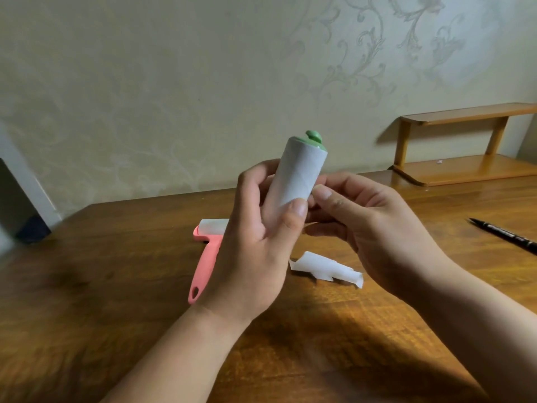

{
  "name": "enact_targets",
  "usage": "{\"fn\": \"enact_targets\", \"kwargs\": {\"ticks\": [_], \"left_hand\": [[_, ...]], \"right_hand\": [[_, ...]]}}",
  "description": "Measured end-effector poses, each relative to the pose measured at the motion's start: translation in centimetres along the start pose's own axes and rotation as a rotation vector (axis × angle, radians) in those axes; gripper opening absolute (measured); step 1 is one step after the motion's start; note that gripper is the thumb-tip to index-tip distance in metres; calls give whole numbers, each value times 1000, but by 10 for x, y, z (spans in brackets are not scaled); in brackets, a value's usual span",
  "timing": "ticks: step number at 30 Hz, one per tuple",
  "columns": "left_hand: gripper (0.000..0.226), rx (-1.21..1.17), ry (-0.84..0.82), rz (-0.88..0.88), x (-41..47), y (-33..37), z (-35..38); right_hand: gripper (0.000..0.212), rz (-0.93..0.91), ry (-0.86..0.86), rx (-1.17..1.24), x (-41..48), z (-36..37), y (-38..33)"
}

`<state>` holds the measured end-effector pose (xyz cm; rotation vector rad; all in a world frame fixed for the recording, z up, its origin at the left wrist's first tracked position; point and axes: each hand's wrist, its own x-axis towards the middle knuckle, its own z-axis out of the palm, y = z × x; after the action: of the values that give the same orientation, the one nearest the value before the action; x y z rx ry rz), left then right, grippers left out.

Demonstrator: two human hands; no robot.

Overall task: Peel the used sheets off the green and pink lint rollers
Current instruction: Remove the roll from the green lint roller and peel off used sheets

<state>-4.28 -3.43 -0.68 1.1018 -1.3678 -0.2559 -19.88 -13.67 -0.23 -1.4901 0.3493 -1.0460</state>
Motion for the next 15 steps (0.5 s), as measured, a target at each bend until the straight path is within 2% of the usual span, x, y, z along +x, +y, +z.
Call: {"fn": "enact_targets", "kwargs": {"ticks": [8,11,15], "left_hand": [[70,210,90,33,-2,-9,0],[68,264,60,37,-2,-7,2],[56,49,-39,-23,-2,-1,3]], "right_hand": [[26,4,-5,4,-2,3,-3],[23,-7,-3,-6,-3,5,-5],[23,-44,15,-60,-6,7,-8]]}}
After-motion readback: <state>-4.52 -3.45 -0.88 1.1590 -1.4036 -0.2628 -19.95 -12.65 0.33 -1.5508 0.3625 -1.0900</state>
